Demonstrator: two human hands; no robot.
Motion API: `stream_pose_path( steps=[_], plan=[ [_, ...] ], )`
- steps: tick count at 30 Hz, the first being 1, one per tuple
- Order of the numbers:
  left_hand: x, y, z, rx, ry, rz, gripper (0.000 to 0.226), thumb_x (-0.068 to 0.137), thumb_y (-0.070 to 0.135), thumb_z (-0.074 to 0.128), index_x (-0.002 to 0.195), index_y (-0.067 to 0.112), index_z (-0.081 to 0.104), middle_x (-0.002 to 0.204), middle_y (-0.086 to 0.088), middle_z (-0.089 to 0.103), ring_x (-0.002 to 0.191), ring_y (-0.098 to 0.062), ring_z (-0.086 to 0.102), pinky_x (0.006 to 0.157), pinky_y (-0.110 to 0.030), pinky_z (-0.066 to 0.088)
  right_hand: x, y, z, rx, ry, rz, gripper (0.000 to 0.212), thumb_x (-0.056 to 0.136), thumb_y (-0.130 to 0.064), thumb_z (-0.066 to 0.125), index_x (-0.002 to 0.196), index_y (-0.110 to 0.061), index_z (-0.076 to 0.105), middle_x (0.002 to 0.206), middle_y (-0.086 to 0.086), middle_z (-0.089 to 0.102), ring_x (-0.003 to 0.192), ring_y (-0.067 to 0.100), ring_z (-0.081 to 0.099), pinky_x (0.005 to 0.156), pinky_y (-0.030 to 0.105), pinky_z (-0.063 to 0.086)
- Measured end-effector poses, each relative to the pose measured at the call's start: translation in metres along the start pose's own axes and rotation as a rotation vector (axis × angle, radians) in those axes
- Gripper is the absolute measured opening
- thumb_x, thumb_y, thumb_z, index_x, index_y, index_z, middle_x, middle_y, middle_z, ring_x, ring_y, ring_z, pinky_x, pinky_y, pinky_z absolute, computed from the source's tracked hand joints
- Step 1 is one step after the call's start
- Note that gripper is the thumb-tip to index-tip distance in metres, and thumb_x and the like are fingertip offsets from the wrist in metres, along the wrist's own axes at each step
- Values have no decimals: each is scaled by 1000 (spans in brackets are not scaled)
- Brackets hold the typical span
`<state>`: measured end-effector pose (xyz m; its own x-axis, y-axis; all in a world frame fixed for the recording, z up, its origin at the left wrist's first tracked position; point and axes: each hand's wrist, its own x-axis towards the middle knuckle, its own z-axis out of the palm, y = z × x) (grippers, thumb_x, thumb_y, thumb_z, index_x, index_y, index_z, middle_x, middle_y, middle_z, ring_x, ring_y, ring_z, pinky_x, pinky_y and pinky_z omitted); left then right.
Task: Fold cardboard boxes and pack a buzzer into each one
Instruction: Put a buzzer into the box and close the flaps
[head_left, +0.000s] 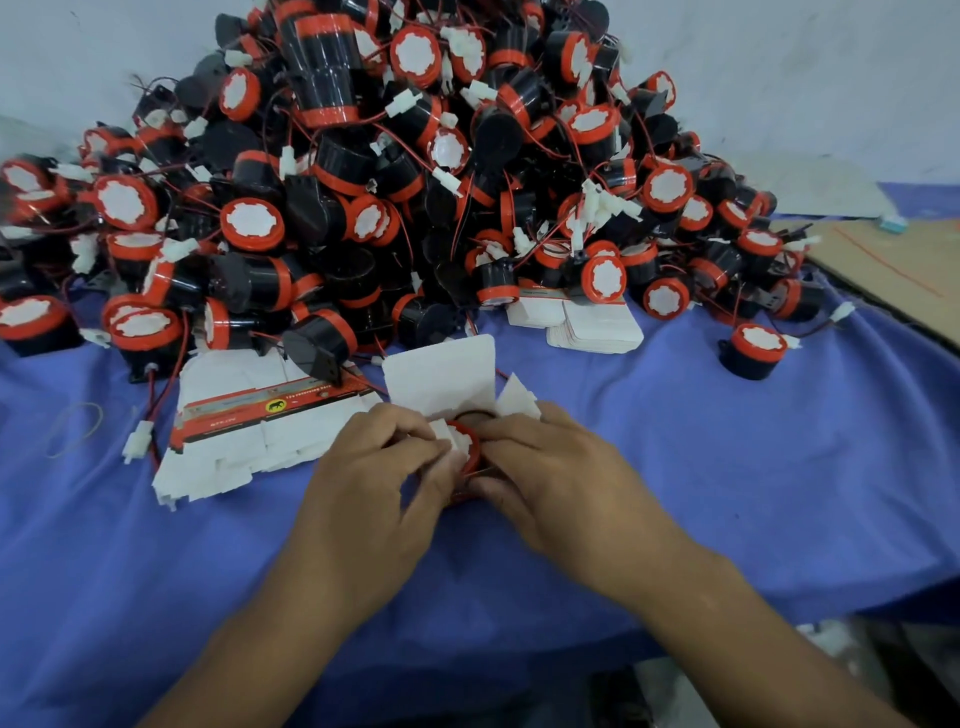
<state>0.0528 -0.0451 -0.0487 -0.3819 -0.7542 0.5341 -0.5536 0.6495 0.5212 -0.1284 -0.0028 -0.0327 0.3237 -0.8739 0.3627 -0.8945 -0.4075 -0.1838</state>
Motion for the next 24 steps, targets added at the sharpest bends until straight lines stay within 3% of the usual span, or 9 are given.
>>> stream_pose_path(
  steps=[5,8,9,12,14,17,21,23,24],
  plan=[
    [2,-3,-4,1,-44,-64,23,89,26,60,82,11,75,92,7,61,87,-16,59,79,-24,44,-3,-2,-9,134,258,130,28,101,-23,50,129,-24,51,136,-4,55,78,21,65,56,41,54],
    [3,-3,-4,-55,-68,-137,24,87,33,59,81,17,75,94,13,60,91,-9,57,80,-17,43,-3,2,-8,315,324,330,31,104,-22,54,134,-20,50,98,-8,57,64,-1,54,60,11,41],
    [3,-2,-4,-65,-71,-147,24,87,34,59,80,18,75,93,14,59,91,-8,57,80,-16,43,-1,3,-7,416,308,387,32,102,-27,58,132,-21,50,94,-11,58,64,-4,57,59,10,42],
    [4,-1,-3,-46,-64,-140,23,87,32,59,77,16,73,92,13,59,90,-9,56,81,-13,40,1,8,-7,694,290,528,29,94,-52,54,109,-28,61,92,-6,71,77,14,70,65,30,56],
    [5,-1,-2,-31,-65,-139,22,88,30,61,76,15,72,91,13,59,89,-10,56,81,-12,39,1,14,-6,701,238,536,32,100,-45,53,97,-18,70,90,5,72,86,24,69,79,47,56],
    [4,0,-1,-24,-65,-113,18,91,24,64,76,16,71,91,13,60,89,-10,56,80,-12,38,1,18,-1,681,177,467,13,98,-18,64,92,-16,76,95,-7,69,91,9,65,82,27,54],
    [4,2,-1,-83,-23,-154,15,88,29,57,79,24,67,86,16,61,86,-9,59,75,-22,45,5,17,7,637,114,464,7,94,-15,69,96,-21,73,106,-11,59,94,2,61,78,15,50],
    [4,0,1,-177,42,-230,4,90,28,63,89,30,61,87,16,63,87,-7,61,74,-26,49,6,18,10,664,115,526,23,94,-21,70,113,-29,60,106,-11,58,87,1,61,69,13,49],
    [4,0,1,-224,67,-275,16,89,24,68,96,32,56,92,18,63,88,-6,62,75,-28,51,6,19,10,698,106,554,37,93,-24,71,123,-32,51,108,-11,58,82,2,62,64,13,48]
  ],
)
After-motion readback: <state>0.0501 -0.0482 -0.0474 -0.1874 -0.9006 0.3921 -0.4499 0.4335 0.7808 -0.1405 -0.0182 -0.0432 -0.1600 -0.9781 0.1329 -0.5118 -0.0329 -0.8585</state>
